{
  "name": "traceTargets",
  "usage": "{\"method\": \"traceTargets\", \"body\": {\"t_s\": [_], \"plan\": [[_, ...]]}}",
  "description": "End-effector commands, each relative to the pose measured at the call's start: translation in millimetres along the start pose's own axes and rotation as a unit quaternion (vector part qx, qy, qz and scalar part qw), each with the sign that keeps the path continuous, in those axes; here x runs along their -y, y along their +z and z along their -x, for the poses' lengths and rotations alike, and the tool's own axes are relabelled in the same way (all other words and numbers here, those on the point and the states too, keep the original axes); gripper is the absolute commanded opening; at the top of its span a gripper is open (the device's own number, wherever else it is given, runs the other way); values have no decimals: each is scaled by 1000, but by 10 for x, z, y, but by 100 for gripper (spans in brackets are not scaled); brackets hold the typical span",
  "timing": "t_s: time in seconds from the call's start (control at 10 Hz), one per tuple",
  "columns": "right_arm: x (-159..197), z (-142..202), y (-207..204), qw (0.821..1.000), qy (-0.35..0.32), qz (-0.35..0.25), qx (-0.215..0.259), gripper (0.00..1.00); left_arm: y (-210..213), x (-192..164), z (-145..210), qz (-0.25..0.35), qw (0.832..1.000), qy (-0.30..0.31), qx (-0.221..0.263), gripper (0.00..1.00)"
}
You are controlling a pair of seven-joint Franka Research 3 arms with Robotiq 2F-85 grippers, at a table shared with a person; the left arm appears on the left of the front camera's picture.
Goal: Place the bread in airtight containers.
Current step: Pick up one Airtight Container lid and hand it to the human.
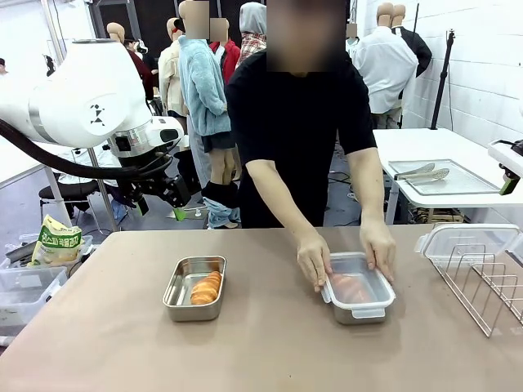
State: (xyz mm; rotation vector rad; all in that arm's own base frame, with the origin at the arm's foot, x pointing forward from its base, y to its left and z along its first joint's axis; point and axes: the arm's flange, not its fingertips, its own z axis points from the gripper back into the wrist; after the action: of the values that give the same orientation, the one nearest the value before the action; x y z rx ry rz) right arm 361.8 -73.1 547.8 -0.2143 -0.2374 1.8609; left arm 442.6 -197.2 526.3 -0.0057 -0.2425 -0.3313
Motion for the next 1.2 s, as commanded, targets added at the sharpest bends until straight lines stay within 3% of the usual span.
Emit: {"method": "traceTargets", "body": {"t_s": [0.0,1.1], "plan": [[-15,3,-13,1000,1,-3,-2,100,10,-2,-2,-11,1000,8,-1,100],[-15,3,-13,1000,1,-3,-2,100,10,-2,-2,-11,1000,8,-1,100]]}}
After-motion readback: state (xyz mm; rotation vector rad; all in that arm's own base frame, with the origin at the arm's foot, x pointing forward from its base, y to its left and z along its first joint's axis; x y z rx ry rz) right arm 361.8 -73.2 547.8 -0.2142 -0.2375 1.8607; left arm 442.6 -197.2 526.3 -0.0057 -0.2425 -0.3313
